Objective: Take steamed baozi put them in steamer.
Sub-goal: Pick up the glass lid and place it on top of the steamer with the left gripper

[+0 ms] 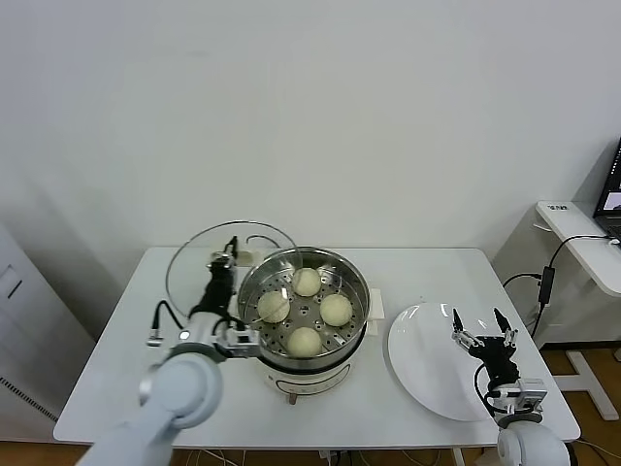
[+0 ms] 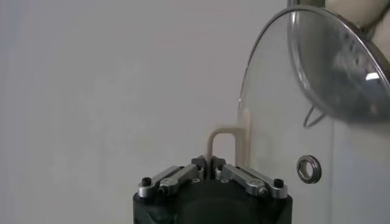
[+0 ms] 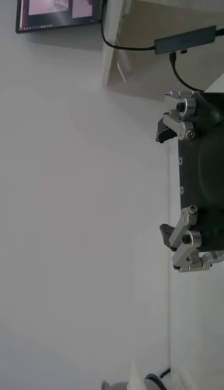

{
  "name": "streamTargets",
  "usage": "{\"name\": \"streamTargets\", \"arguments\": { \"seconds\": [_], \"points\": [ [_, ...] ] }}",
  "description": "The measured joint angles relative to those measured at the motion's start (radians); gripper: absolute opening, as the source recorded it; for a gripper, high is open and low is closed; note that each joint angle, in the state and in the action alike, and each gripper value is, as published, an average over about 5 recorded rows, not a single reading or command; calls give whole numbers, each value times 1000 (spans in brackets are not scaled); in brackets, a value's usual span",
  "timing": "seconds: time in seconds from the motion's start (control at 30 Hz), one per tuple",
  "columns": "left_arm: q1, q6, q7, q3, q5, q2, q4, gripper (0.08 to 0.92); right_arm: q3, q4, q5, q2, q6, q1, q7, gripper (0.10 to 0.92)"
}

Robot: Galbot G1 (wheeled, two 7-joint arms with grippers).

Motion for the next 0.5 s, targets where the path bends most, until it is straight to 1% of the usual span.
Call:
{"name": "streamTargets", "arguments": {
  "seconds": [0.23,0.5],
  "points": [
    [-23,62,31,102,75,-64,6,113,1,0,-1,1,0,-1,0,823],
    [-43,90,52,154,151,-138,34,113,3,-2,-4,6,1,-3,-1,823]
  ]
}}
